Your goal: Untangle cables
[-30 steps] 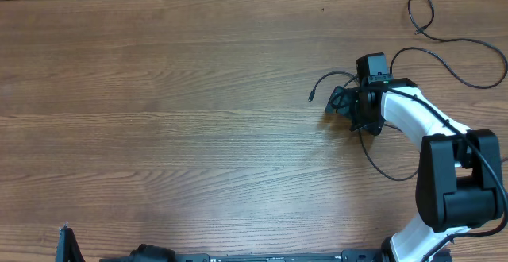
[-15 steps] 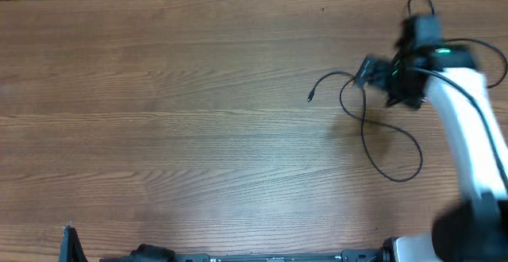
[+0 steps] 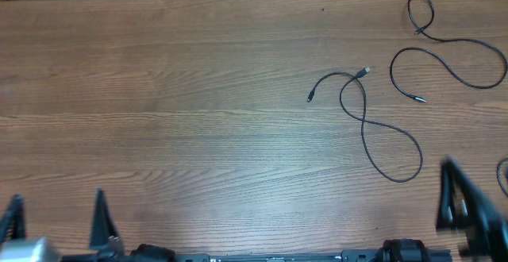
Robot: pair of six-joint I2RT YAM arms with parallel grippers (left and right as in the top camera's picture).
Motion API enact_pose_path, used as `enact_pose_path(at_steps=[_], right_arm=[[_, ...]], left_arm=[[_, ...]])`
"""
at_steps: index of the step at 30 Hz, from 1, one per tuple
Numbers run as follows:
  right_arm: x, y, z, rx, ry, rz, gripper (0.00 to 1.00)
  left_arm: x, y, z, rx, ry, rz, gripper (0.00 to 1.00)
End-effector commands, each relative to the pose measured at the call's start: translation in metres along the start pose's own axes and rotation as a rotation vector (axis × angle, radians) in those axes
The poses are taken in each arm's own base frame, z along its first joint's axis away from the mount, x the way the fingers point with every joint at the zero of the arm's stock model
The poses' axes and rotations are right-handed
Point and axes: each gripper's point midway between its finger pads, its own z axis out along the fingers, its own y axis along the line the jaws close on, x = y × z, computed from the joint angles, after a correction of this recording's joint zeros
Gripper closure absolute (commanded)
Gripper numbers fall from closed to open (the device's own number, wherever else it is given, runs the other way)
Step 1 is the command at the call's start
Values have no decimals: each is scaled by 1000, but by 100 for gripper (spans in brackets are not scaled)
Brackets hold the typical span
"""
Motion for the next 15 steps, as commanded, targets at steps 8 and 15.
enact_pose_path(at_steps=[8, 15], right_arm=[[11, 20, -11, -126, 25, -6, 0], [14, 28, -12, -170, 41, 20, 0]], left_arm=[[116, -42, 7, 218, 416, 99, 0], [136, -61, 9, 316, 477, 88, 1]])
